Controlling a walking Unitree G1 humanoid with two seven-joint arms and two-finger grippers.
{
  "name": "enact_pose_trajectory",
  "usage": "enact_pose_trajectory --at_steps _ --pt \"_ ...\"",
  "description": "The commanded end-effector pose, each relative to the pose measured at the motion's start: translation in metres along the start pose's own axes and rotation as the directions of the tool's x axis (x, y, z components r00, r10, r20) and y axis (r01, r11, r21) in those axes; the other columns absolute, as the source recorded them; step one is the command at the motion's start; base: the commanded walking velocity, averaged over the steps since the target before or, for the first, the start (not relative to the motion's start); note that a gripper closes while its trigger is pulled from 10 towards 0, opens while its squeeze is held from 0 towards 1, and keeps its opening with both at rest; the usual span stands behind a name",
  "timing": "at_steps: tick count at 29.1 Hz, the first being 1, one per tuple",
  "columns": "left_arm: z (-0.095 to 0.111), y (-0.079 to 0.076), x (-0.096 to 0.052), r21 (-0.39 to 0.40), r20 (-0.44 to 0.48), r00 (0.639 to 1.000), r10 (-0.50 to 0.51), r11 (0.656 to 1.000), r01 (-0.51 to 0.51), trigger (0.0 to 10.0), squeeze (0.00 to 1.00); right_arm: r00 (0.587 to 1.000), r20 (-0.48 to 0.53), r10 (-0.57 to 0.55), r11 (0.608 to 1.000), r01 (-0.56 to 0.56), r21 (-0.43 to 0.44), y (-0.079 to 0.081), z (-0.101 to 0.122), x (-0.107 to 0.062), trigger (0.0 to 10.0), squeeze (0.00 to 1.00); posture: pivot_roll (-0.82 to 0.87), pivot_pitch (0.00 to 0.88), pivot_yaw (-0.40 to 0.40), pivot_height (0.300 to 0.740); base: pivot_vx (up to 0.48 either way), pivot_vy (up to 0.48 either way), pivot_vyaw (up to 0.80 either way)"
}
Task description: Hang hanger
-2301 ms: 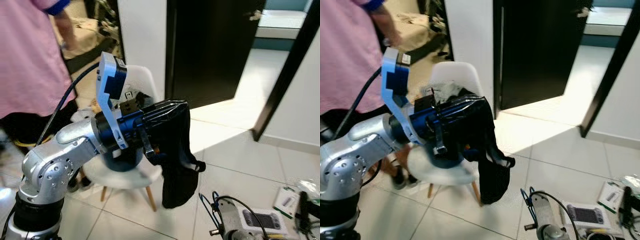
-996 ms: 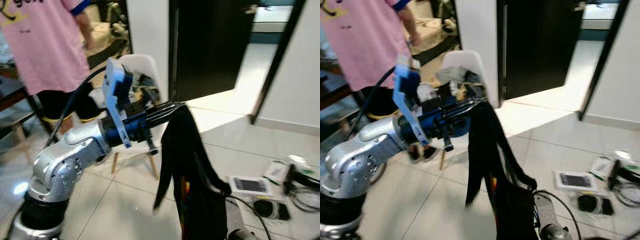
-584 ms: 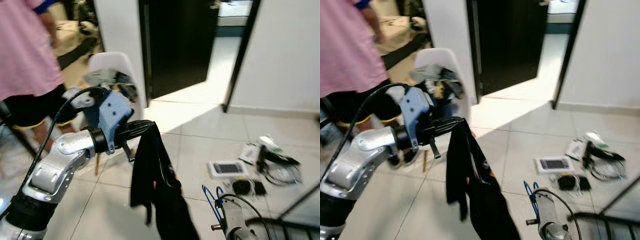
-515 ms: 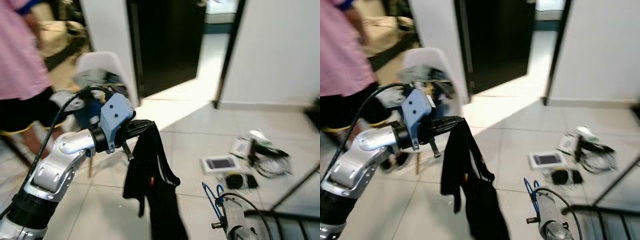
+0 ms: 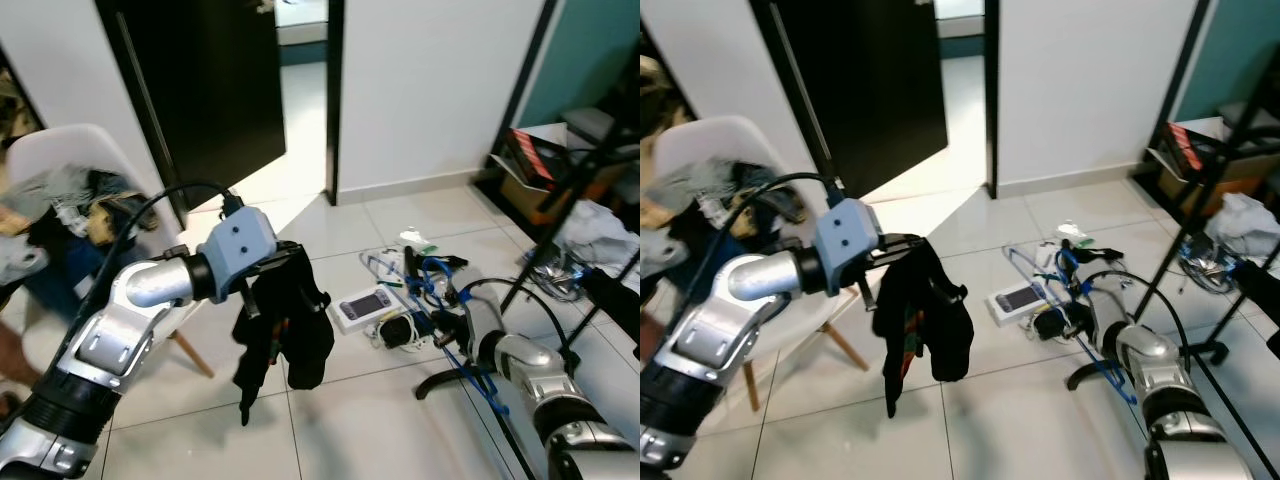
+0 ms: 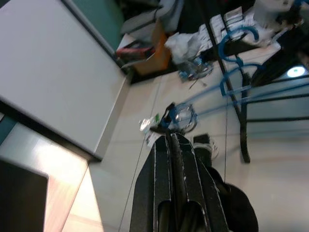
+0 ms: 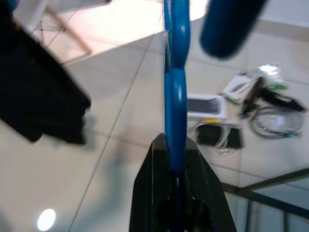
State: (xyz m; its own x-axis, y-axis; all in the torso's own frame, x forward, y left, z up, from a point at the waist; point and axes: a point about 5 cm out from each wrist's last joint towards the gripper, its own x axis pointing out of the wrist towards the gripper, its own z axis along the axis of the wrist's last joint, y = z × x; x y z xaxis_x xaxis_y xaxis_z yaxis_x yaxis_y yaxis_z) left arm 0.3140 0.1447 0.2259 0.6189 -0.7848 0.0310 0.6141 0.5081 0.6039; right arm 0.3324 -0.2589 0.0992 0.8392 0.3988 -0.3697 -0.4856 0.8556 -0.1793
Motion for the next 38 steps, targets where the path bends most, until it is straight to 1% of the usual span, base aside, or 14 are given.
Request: enact_pose_trajectory --at_steps 1,5,12,17,21,25,28,30,32,34,35,36,37,38 --pt "0.007 0.024 -0.006 0.009 0.036 0.993 0.112 0.994 -0.112 10.0 0.00 0.987 0.117 0.110 0.994 -0.106 -0.039 -0.006 0.033 -0.009 10.0 0.00 -0.05 0.000 0.069 0.740 0.000 0.000 -0.47" --pt "0.014 0.045 -0.013 -0.041 0.075 0.969 0.234 0.972 -0.231 10.0 0.00 0.959 0.166 0.230 0.970 -0.211 -0.121 -0.004 0.061 -0.023 10.0 0.00 -0.05 0.000 0.069 0.740 0.000 0.000 -0.32" --pt "0.018 0.042 -0.011 -0.107 0.130 0.958 0.256 0.964 -0.243 10.0 0.00 0.933 0.216 0.287 0.953 -0.253 -0.168 0.008 0.084 -0.026 10.0 0.00 -0.06 0.000 0.073 0.740 0.000 0.000 -0.80" --pt "0.015 0.038 -0.010 -0.132 0.121 0.957 0.264 0.960 -0.248 10.0 0.00 0.937 0.226 0.267 0.960 -0.238 -0.145 0.014 0.086 -0.020 10.0 0.00 -0.06 0.000 0.080 0.740 0.000 0.000 -0.80" --pt "-0.009 0.018 -0.007 -0.256 0.034 0.955 0.294 0.927 -0.276 10.0 0.00 0.984 0.145 0.104 0.994 -0.101 -0.032 0.022 0.057 0.003 10.0 0.00 -0.08 0.000 0.089 0.740 0.000 0.000 -0.80" --pt "-0.031 -0.007 -0.011 -0.397 -0.053 0.944 0.326 0.861 -0.319 10.0 0.00 0.999 0.032 -0.004 0.998 0.002 0.058 0.029 0.022 0.008 10.0 0.00 -0.07 0.000 0.087 0.740 0.000 0.000 -0.80" --pt "-0.061 -0.028 -0.023 -0.483 -0.183 0.905 0.383 0.767 -0.422 10.0 0.00 0.995 -0.066 -0.080 0.991 0.087 0.102 0.028 -0.009 0.006 10.0 0.00 -0.07 0.000 0.068 0.740 0.000 0.000 -0.80" --pt "-0.061 -0.028 -0.023 -0.483 -0.183 0.905 0.383 0.767 -0.422 10.0 0.00 0.995 -0.066 -0.080 0.991 0.087 0.102 0.028 -0.009 0.006 10.0 0.00 -0.07 0.000 0.068 0.740 0.000 0.000 -0.80" --pt "-0.107 -0.053 -0.039 -0.484 -0.394 0.824 0.407 0.670 -0.562 10.0 0.00 0.974 -0.177 -0.141 0.977 0.166 0.136 0.031 -0.038 0.006 10.0 0.00 -0.06 0.000 0.013 0.740 0.000 0.000 -0.80" --pt "-0.107 -0.053 -0.039 -0.484 -0.394 0.824 0.407 0.670 -0.562 10.0 0.00 0.974 -0.177 -0.141 0.977 0.166 0.136 0.031 -0.038 0.006 10.0 0.00 -0.06 0.000 0.013 0.740 0.000 0.000 -0.80" --pt "-0.124 -0.064 -0.045 -0.490 -0.472 0.781 0.409 0.614 -0.618 10.0 0.00 0.962 -0.226 -0.157 0.971 0.191 0.141 0.034 -0.049 0.006 10.0 0.00 -0.06 0.000 -0.017 0.740 0.000 0.000 -0.80" --pt "-0.124 -0.064 -0.045 -0.490 -0.472 0.781 0.409 0.614 -0.618 10.0 0.00 0.962 -0.226 -0.157 0.971 0.191 0.141 0.034 -0.049 0.006 10.0 0.00 -0.06 0.000 -0.017 0.740 0.000 0.000 -0.80" --pt "-0.136 -0.073 -0.048 -0.493 -0.528 0.743 0.412 0.563 -0.663 10.0 0.00 0.950 -0.272 -0.155 0.970 0.198 0.139 0.037 -0.060 0.004 10.0 0.00 -0.06 0.000 -0.054 0.740 0.000 0.000 -0.80" --pt "-0.136 -0.073 -0.048 -0.493 -0.528 0.743 0.412 0.563 -0.663 10.0 0.00 0.950 -0.272 -0.155 0.970 0.198 0.139 0.037 -0.060 0.004 10.0 0.00 -0.06 0.000 -0.054 0.740 0.000 0.000 -0.80"
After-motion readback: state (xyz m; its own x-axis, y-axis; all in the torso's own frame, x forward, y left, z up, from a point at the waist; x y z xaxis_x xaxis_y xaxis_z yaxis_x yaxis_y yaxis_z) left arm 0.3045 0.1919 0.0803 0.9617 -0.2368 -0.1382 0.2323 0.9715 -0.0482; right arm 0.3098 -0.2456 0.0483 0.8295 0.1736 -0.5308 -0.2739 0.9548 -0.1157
